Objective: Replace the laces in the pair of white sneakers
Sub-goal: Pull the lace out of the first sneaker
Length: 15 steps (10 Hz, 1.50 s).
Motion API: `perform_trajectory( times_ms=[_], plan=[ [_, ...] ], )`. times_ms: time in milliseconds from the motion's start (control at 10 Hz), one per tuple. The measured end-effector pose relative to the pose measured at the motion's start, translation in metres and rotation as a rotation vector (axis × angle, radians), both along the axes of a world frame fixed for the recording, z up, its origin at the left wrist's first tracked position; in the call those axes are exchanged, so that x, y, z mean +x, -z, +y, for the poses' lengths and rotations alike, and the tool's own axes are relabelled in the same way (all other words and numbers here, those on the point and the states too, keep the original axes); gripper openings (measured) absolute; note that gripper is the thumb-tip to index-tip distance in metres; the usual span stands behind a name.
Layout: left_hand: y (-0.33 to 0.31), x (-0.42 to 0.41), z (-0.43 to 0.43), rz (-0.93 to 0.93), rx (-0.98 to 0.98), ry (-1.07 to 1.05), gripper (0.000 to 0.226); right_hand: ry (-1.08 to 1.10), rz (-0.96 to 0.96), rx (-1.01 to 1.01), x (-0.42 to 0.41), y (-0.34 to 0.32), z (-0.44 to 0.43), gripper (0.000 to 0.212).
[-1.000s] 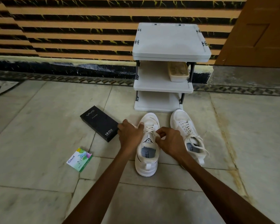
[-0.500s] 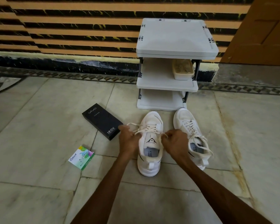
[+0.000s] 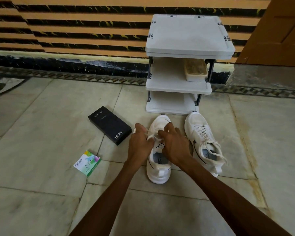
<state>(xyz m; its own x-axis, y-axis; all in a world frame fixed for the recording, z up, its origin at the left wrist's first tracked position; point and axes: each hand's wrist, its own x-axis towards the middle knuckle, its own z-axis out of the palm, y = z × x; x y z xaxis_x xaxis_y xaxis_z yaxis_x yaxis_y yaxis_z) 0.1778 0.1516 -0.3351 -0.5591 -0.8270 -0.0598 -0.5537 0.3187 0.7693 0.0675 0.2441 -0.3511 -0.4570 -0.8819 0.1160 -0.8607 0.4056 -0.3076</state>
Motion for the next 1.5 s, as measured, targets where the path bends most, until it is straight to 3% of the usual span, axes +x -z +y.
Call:
perform_trajectory(
  times_ms=[100,200,300,400,500,600,700,800,900,1000,1100,1200,1300,1400,1500],
  plan=[
    [0.003,0.002,-0.002,-0.01,0.04,-0.041,0.035,0.419,-0.642,-0.309,-0.009,0.005,-0.003,0.024],
    [0.004,0.0,0.0,-0.019,0.038,-0.049,0.035,0.777,-1.341,-0.528,-0.01,-0.001,-0.003,0.025],
    [0.002,-0.002,0.004,-0.025,-0.008,-0.037,0.034,0.589,-0.94,-0.317,-0.008,-0.01,-0.005,0.042],
    [0.002,-0.003,0.005,-0.043,-0.039,-0.015,0.033,0.208,-0.068,-0.106,-0.003,-0.023,-0.008,0.067],
    [0.0,-0.003,0.006,-0.015,-0.022,-0.006,0.037,-0.009,0.302,0.092,0.003,-0.028,-0.015,0.051],
    [0.001,-0.002,0.006,-0.002,-0.007,-0.004,0.041,-0.021,0.367,0.229,0.002,-0.02,-0.016,0.035],
    [0.002,-0.003,0.005,-0.006,-0.002,-0.014,0.041,-0.04,0.381,0.221,0.006,-0.021,-0.017,0.032],
    [0.003,-0.002,0.004,-0.01,-0.008,-0.02,0.039,0.051,0.268,0.055,0.003,-0.025,-0.018,0.029],
    [0.006,-0.001,0.003,-0.026,-0.037,-0.021,0.037,0.442,-0.607,-0.573,-0.019,-0.051,-0.024,0.012],
    [0.006,-0.002,0.005,-0.048,-0.052,-0.022,0.037,0.561,-1.69,-1.002,-0.039,-0.074,-0.025,0.013],
    [0.006,-0.002,0.004,-0.06,-0.04,-0.023,0.038,0.452,-1.195,-0.554,-0.039,-0.07,-0.023,0.024],
    [0.005,-0.002,0.003,-0.054,-0.015,-0.032,0.039,0.151,-0.368,-0.02,-0.027,-0.045,-0.02,0.022],
    [0.003,-0.004,0.005,-0.055,-0.008,-0.024,0.041,0.027,-0.015,0.279,-0.014,-0.032,-0.017,0.022],
    [0.001,-0.004,0.005,-0.057,-0.017,-0.009,0.04,0.047,-0.084,0.115,-0.011,-0.035,-0.019,0.017],
    [0.0,-0.002,0.004,-0.059,-0.015,-0.005,0.037,0.349,-0.62,-0.53,-0.025,-0.054,-0.019,0.011]
  ],
)
